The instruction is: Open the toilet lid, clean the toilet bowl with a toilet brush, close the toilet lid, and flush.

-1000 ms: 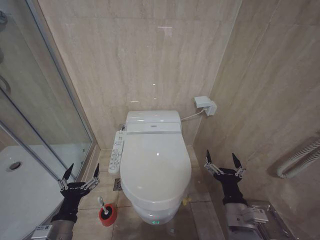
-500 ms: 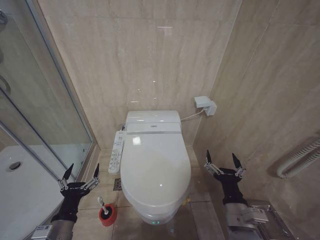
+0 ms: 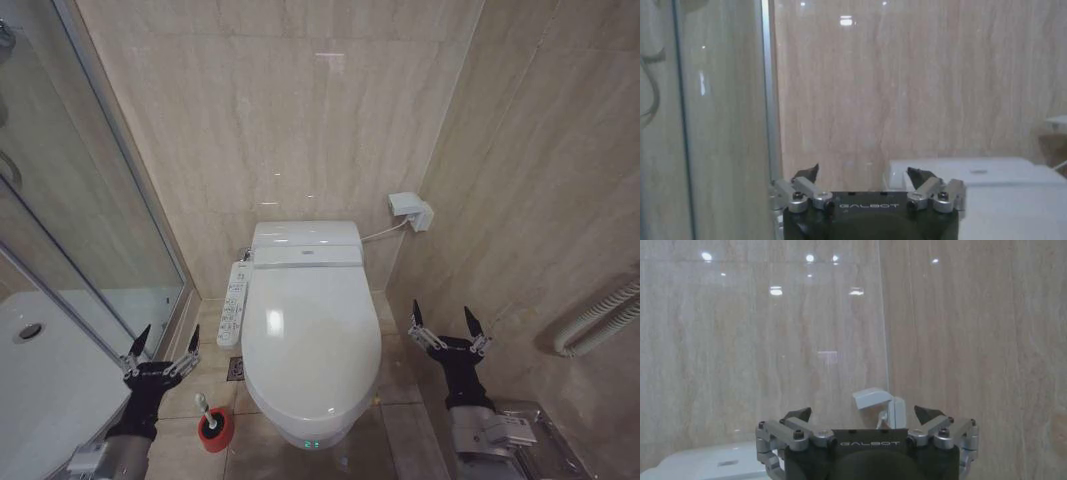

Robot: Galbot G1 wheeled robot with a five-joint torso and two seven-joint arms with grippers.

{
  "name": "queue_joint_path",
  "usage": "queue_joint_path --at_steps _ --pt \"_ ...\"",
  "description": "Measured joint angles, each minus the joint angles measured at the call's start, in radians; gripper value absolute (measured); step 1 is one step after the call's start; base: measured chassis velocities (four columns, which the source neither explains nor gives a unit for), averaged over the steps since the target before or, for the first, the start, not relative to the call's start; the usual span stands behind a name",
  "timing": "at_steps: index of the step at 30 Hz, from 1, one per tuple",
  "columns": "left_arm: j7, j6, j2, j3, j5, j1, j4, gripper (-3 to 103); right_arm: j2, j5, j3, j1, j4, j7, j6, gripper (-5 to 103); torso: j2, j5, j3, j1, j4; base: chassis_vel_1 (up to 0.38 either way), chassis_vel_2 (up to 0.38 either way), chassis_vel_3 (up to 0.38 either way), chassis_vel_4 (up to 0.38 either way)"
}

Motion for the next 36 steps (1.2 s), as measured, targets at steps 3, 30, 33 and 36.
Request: queue_joint_path --at_steps 3,30,33,36 --pt "-0.005 0.026 0.000 0.006 -0.005 -0.017 -0.002 89 0.000 0.000 0.000 0.000 0.000 0.000 0.000 100 0.000 0.0003 0.000 0.000 0.0011 0.000 0.000 0.000 0.000" --pt "-0.063 0.071 0.026 0.004 0.052 -0.181 -0.002 100 0.000 0.001 0.000 0.000 0.000 0.000 0.000 100 0.000 0.0000 0.000 0.000 0.0006 0.000 0.000 0.000 0.000" --pt "-0.061 0.001 0.017 0.007 0.054 -0.165 0.070 100 0.000 0.001 0.000 0.000 0.000 0.000 0.000 100 0.000 -0.0001 0.000 0.000 0.0007 0.000 0.000 0.000 0.000" --pt "-0.059 -0.006 0.012 0.006 0.053 -0.162 0.070 100 0.000 0.000 0.000 0.000 0.000 0.000 0.000 100 0.000 0.0000 0.000 0.000 0.0007 0.000 0.000 0.000 0.000"
